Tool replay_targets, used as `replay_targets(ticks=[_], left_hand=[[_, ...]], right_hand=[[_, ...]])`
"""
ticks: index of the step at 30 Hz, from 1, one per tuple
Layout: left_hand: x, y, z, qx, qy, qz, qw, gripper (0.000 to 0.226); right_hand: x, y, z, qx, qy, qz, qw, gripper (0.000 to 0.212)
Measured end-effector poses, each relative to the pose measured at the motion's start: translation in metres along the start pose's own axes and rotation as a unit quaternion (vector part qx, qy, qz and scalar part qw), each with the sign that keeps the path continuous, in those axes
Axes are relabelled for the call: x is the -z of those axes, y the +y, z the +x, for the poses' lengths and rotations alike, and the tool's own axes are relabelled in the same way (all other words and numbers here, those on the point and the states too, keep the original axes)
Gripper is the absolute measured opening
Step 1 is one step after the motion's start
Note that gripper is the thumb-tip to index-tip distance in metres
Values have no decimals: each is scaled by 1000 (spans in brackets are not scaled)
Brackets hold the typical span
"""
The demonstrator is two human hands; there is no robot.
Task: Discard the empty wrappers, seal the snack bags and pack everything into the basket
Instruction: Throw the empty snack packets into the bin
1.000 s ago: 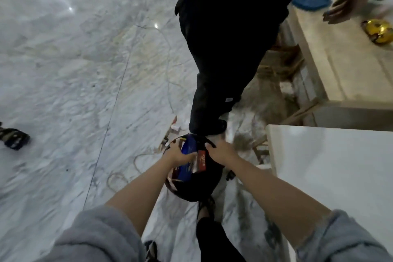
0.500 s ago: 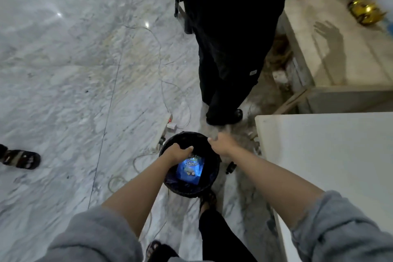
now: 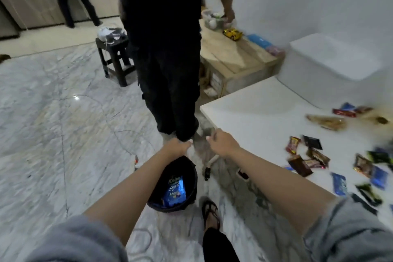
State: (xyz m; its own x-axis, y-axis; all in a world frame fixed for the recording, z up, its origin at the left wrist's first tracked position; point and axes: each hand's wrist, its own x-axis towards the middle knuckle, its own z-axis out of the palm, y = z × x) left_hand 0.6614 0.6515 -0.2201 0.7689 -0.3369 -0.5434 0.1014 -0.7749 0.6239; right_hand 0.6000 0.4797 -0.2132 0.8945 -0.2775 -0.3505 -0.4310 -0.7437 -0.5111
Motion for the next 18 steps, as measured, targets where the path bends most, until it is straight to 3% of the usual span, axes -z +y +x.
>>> replay_targets(ticks=[2, 5, 9, 13, 18], left_hand=[[-20, 22, -12, -29, -21, 7, 999, 102], [-59, 73, -43, -93, -53, 26, 994, 79], [-123, 145, -87, -186, -96, 67, 976, 89], [-199, 211, -138, -278, -128, 101, 947, 62], [-313, 283, -211, -343, -194, 126, 910, 61]], right_hand=[[18, 19, -38, -9, 40, 3, 999, 55], [48, 54, -95, -36, 103, 8, 994, 59], [89, 112, -170, -110, 193, 53, 974, 54], [128, 180, -252, -171, 272, 68, 945, 51], [163, 277, -367, -255, 346, 64, 900, 54]])
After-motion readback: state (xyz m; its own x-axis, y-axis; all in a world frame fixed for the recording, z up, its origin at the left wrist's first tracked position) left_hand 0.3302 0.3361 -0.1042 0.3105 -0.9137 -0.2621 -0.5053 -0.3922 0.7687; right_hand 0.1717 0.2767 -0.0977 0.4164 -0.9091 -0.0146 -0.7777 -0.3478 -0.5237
